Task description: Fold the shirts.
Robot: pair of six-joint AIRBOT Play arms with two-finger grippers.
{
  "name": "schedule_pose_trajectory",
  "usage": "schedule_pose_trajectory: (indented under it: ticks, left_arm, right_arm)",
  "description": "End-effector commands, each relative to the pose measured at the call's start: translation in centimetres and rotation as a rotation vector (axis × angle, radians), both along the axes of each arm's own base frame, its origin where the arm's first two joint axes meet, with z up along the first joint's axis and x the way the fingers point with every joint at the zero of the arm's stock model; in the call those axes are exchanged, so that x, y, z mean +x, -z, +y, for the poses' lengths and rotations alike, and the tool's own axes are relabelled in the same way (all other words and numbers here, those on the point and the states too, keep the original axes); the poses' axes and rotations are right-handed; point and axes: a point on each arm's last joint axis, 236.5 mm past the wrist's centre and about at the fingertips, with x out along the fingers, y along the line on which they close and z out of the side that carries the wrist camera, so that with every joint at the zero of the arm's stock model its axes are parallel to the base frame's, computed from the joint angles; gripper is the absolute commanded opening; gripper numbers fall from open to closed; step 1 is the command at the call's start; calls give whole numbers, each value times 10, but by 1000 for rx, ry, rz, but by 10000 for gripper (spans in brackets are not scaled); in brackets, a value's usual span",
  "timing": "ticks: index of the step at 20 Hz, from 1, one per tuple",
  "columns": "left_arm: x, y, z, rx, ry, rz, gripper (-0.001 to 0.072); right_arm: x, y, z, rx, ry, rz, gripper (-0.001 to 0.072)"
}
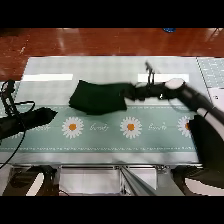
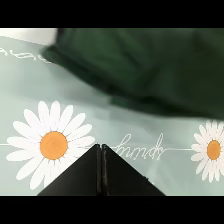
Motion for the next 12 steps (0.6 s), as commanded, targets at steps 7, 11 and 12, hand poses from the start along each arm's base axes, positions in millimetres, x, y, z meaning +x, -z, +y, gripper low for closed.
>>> schedule_pose_trajectory:
  ticks: [7,11,12]
  left_arm:
    - [0,0,-1,-4,0,0,17]
    - [0,0,-1,-4,0,0,17]
    - [0,0,-1,-4,0,0,16]
  right_arm:
    - [67,-205,-169,-235,198,-325,36]
    - [37,-218,-286,-361,429,-261,36]
    - [22,-214,-314,-394,477,-212,36]
